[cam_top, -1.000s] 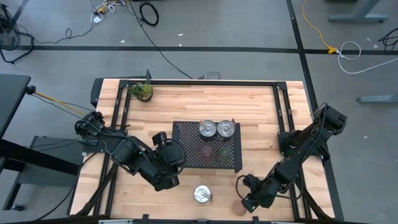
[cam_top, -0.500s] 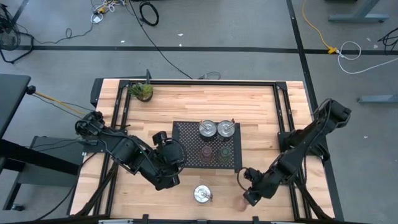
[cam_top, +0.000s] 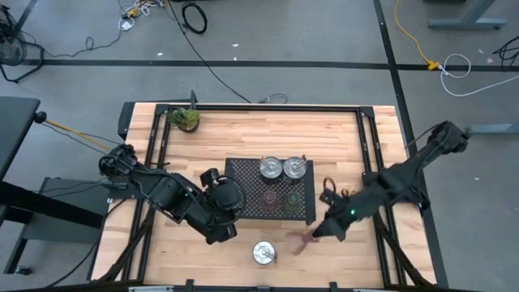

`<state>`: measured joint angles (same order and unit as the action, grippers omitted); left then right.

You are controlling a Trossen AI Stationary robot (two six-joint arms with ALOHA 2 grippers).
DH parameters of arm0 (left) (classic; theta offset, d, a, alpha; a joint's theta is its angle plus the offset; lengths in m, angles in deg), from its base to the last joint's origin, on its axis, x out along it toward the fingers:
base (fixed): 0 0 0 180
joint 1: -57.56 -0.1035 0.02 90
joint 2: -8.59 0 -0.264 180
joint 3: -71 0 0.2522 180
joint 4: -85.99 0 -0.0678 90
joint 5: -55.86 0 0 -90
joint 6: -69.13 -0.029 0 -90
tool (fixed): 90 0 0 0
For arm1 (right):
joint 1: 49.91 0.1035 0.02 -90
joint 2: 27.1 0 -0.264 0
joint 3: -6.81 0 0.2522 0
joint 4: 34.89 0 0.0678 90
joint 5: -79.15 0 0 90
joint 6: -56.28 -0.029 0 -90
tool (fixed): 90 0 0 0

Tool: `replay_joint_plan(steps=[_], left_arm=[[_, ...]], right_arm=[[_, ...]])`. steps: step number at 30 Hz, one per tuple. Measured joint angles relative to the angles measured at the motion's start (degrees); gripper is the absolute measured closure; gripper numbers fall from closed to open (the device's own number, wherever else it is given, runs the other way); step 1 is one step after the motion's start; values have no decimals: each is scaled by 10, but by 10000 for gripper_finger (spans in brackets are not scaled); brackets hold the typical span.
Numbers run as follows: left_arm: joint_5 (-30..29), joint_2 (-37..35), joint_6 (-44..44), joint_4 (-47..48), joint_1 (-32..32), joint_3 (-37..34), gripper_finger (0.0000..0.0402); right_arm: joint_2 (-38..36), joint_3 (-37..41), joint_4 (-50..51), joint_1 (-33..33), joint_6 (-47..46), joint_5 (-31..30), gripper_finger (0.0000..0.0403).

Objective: Pick & Place candle stick holders
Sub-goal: Put the pink candle holder on the shelf aligned with the pink candle holder

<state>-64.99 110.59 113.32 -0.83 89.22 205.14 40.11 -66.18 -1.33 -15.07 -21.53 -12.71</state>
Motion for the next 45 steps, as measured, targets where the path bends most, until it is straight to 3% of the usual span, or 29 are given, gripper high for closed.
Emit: replay_joint_plan(steps=[6,9,15,23,35,45], left_arm=[[11,-1,-24,-14,0,0,230],[12,-8,-74,-67,0,-1,230],[58,-34,-155,-178,-26,0,230],[94,-41,-224,-238,-53,0,230],[189,-38,-193,-239,-91,0,229],[178,-36,-220,-237,-114,0,229]], right_arm=[[10,-114,98,-42,108,-27,394],[22,-157,151,-67,135,-37,394],[50,-205,154,-105,196,-20,394],[91,-242,129,-130,252,-1,394],[113,-263,95,-154,299,-2,394],[120,-263,86,-159,311,0,394]])
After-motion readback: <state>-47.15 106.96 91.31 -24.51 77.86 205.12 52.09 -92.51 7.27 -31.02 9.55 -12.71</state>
